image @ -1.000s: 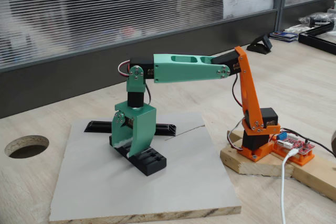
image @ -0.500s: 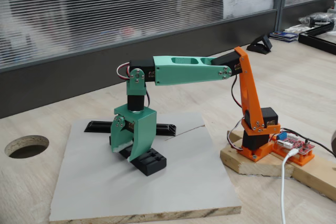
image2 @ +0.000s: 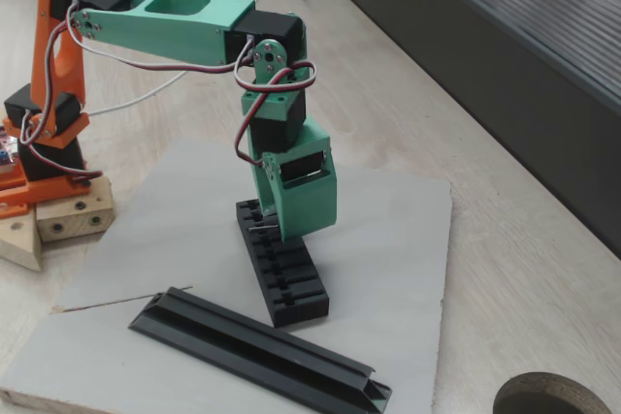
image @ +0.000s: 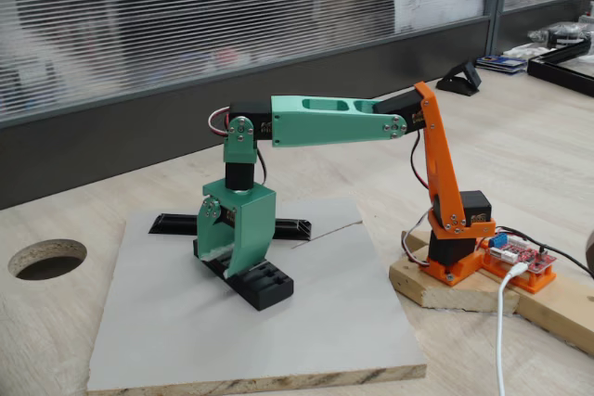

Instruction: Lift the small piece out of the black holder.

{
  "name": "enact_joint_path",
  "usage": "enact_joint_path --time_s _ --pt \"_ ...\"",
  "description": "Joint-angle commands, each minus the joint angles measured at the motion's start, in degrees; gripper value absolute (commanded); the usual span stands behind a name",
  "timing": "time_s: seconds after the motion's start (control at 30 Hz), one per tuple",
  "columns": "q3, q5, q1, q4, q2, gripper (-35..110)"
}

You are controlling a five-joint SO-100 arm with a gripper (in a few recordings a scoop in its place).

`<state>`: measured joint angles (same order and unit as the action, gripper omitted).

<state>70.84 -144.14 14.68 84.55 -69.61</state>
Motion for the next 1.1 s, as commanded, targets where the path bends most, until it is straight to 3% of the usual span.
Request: enact_joint_path --time_s 0.0,1.07 --pt "-1.1 -1.4 0.6 0.0 -0.4 39" --pt "-11.7 -1.3 0.2 1.7 5.2 39"
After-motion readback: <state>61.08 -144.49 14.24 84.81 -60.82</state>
